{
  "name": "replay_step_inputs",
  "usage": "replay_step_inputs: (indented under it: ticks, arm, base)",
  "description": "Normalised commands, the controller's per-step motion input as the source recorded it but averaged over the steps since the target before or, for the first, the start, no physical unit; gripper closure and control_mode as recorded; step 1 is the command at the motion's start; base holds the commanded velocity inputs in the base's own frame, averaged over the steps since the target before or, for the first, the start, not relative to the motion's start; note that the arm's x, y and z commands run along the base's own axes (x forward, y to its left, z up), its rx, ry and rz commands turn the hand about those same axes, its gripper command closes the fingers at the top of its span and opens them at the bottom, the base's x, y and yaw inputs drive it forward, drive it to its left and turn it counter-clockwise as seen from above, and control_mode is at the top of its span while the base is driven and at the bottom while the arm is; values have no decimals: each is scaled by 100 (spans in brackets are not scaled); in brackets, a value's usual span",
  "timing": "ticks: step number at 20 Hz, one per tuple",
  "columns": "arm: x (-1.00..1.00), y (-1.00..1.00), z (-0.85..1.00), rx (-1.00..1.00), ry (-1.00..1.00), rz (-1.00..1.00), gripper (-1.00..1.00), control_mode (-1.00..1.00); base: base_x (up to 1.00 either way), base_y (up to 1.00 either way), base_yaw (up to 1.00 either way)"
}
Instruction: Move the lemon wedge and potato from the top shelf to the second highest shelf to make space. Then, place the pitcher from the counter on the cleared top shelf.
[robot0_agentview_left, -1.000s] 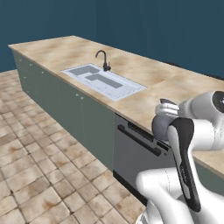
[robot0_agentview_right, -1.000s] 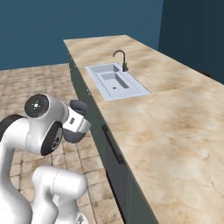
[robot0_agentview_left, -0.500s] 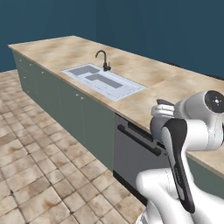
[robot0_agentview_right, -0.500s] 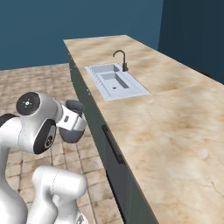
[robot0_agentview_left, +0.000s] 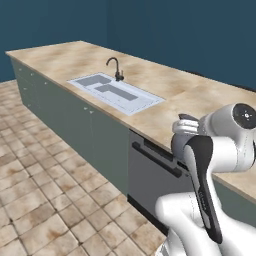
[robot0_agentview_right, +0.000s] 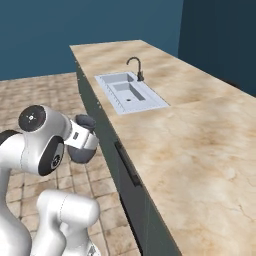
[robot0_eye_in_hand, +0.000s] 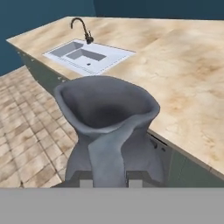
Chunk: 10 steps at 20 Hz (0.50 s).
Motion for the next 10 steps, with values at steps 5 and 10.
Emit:
replay_step_inputs:
  ticks: [5,10]
  arm:
    - [0,0,0,0,0,0,100,100]
    - [0,0,0,0,0,0,100,100]
  base:
    - [-87,-2,-24]
    - [-95,-17,-53]
